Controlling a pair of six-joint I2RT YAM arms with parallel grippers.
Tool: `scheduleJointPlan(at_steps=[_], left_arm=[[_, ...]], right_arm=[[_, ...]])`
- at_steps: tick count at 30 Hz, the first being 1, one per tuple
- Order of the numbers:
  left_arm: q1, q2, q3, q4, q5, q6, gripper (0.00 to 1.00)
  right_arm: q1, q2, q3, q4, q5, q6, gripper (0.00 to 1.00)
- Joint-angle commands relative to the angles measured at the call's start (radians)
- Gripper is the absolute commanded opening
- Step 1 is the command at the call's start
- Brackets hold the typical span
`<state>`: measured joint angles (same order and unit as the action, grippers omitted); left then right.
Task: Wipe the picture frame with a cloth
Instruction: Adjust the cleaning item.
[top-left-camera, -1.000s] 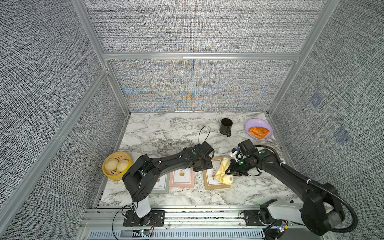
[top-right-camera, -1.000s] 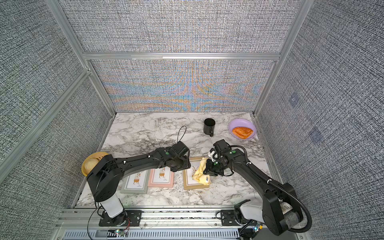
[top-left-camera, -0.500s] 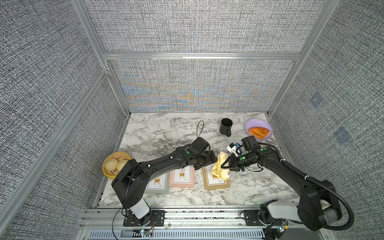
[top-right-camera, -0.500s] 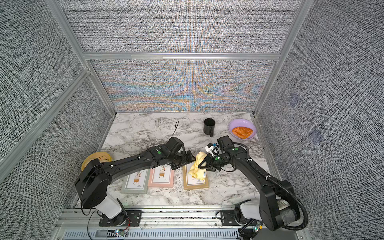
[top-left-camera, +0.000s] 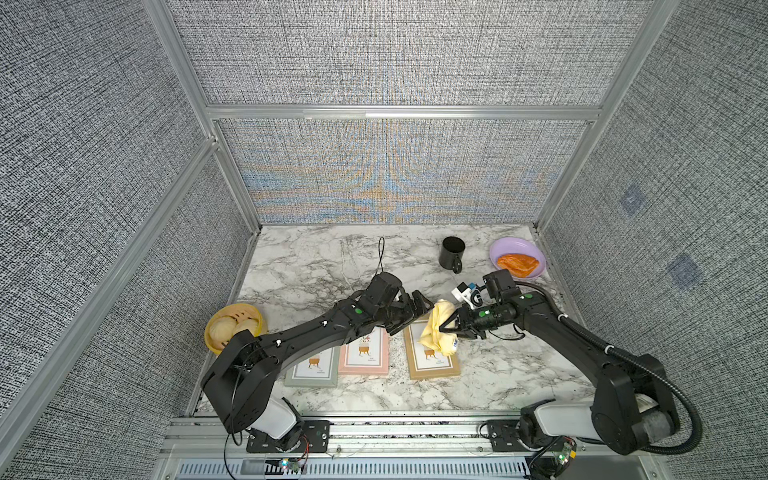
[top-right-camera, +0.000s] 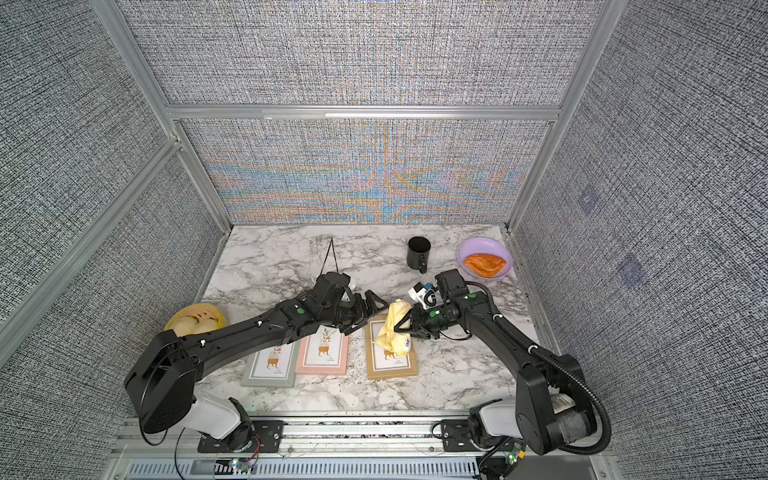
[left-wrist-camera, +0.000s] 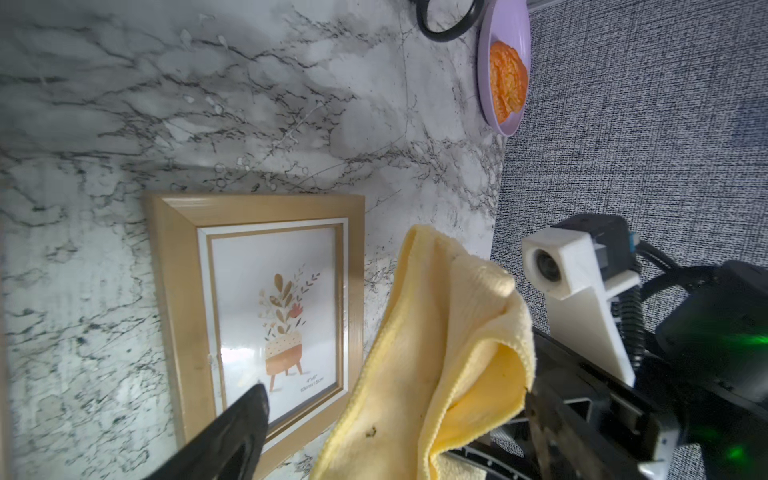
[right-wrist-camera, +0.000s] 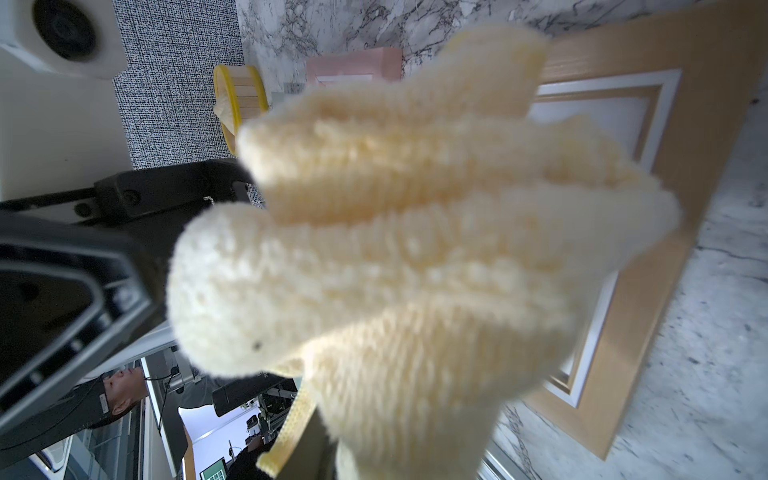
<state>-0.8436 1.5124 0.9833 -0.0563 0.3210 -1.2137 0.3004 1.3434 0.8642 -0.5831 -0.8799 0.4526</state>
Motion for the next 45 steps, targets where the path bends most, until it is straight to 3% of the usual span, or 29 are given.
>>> scheduleJointPlan(at_steps=[1, 11, 17, 34, 39, 45], left_arm=[[0.001, 0.013, 0.024, 0.099, 0.070, 0.032, 0.97], [0.001, 0.079, 0.083, 0.067, 0.198, 0.126, 1.00], [0.002, 0.092, 0.075, 0.006, 0.185, 0.151, 1.00], [0.017, 0.182, 0.057, 0.188, 0.263, 0.044, 1.00], [0.015, 0.181, 0.036, 0.253, 0.289, 0.006, 0.92], [0.012, 0.185, 0.008, 0.323, 0.318, -0.026, 0.72]], right_arm=[[-0.001, 0.007, 0.006, 0.041, -0.048, 0.009, 0.26], [-0.001, 0.017, 0.025, 0.049, -0.062, 0.005, 0.27], [0.001, 0.014, 0.030, 0.050, -0.072, 0.000, 0.29], [0.024, -0.002, 0.048, 0.042, -0.090, -0.019, 0.32], [0.025, 0.012, 0.053, 0.050, -0.089, -0.019, 0.34], [0.024, 0.035, 0.069, 0.069, -0.081, -0.013, 0.35]])
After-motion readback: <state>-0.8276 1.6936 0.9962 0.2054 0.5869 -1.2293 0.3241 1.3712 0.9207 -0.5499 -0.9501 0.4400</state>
